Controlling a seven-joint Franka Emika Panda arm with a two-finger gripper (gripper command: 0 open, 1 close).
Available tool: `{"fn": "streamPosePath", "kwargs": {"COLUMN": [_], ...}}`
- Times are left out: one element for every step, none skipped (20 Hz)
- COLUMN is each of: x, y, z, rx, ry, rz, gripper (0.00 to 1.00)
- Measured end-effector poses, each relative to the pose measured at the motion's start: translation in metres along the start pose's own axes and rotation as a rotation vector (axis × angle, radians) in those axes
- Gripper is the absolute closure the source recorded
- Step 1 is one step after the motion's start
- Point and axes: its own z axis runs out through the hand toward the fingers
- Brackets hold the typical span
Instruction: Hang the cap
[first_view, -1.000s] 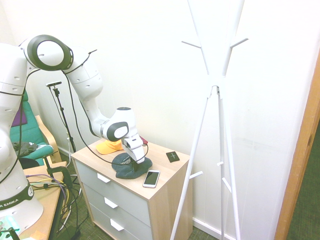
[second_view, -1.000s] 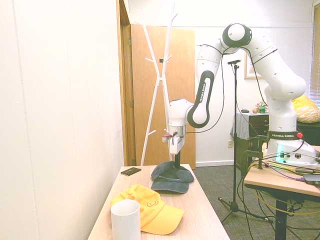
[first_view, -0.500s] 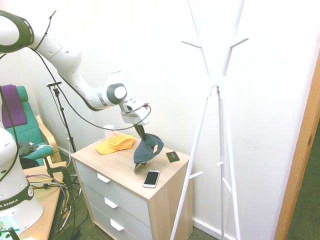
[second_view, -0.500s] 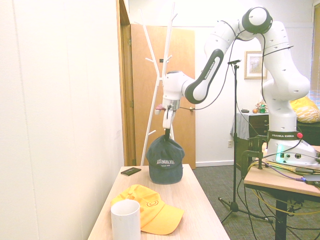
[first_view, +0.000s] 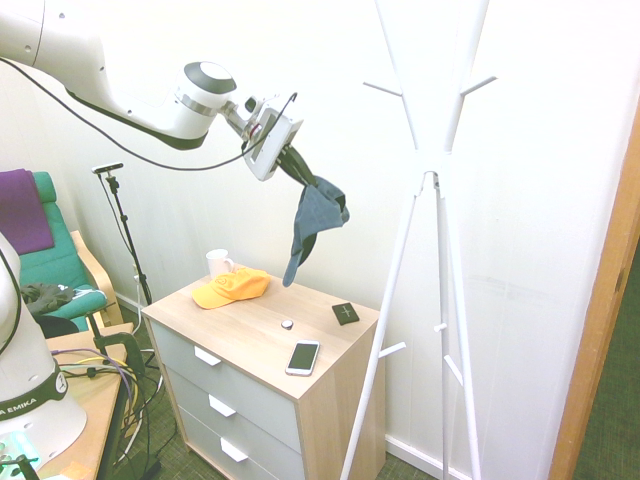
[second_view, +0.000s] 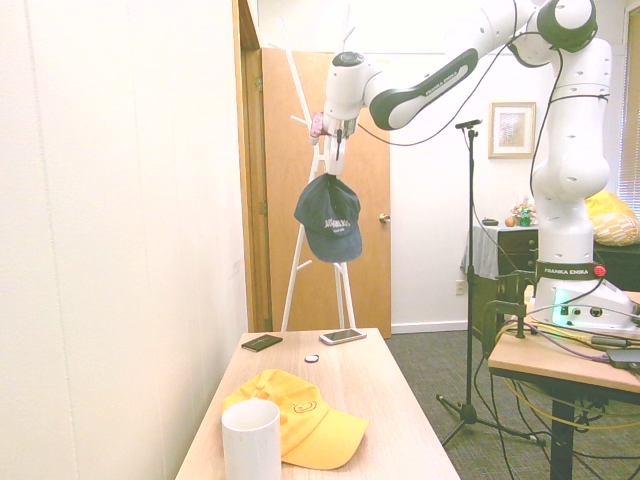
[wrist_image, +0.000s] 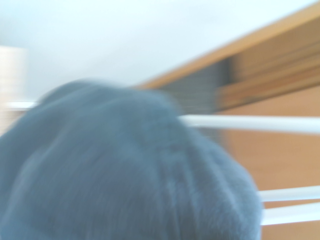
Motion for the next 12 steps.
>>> {"fn": "streamPosePath", "kwargs": {"x": [0.019,0.036,0.053,0.07,0.088,0.103,0.117,0.13,0.14,0.149,0.156,0.161], "y": [0.012,0.024,0.036,0.05,0.064,0.077,0.091,0.104,0.115,0.125,0.133,0.14], "z": [-0.006,-0.013,-0.022,-0.032,-0.044,-0.054,-0.064,-0.072,-0.08,-0.086,-0.092,-0.096], "rx": [-0.038,-0.075,-0.111,-0.149,-0.179,-0.2,-0.212,-0.218,-0.221,-0.221,-0.221,-0.22], "ry": [0.044,0.091,0.138,0.187,0.23,0.258,0.275,0.286,0.296,0.305,0.311,0.316], "rz": [-0.005,-0.006,-0.005,0.004,0.021,0.041,0.06,0.078,0.094,0.11,0.122,0.131], "gripper": [1.0,1.0,1.0,1.0,1.0,1.0,1.0,1.0,1.0,1.0,1.0,1.0]}}
